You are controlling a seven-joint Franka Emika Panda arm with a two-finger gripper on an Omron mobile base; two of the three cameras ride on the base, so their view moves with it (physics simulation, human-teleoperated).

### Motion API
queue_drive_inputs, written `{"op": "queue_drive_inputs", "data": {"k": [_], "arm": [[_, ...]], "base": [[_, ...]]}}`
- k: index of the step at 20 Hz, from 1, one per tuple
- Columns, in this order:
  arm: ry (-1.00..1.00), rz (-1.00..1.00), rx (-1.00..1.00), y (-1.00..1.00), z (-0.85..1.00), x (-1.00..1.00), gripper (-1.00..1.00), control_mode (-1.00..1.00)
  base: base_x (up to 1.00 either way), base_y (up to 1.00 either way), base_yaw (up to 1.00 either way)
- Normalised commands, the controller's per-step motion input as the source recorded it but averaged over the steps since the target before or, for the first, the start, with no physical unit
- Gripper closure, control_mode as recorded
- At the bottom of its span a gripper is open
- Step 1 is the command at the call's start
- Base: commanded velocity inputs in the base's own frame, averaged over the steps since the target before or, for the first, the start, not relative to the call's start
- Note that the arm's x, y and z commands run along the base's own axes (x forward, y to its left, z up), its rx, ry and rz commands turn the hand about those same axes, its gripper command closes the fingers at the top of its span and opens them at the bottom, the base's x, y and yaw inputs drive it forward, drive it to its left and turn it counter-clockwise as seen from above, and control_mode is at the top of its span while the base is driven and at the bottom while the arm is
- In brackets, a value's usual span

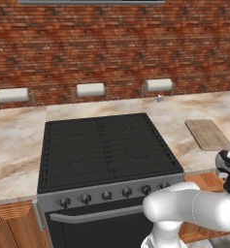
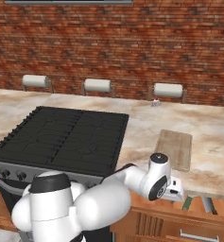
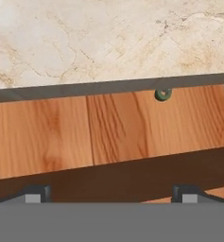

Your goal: Open the drawer on the right and place the cutting tools on the cutting board.

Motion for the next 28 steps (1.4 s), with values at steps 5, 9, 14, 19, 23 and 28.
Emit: {"op": "queue_drive_inputs", "data": {"k": [5, 9, 14, 19, 23, 28], "arm": [[0.0, -0.03, 0.03, 0.0, -0.14, 0.0, -1.0, -1.0], [0.0, -0.02, 0.04, 0.01, -0.1, 0.07, -1.0, -1.0], [0.0, -0.02, 0.03, 0.03, -0.04, 0.15, -1.0, -1.0], [0.0, -0.02, 0.01, 0.02, -0.09, 0.16, -1.0, -1.0], [0.0, -0.02, 0.0, 0.0, -0.2, 0.03, -1.0, -1.0], [0.0, -0.02, 0.0, 0.0, -0.27, 0.01, -1.0, -1.0]], "base": [[0.0, 0.0, 0.0], [0.0, 0.0, 0.0], [0.0, 0.0, 0.0], [0.0, 0.0, 0.0], [0.0, 0.0, 0.0], [0.0, 0.0, 0.0]]}}
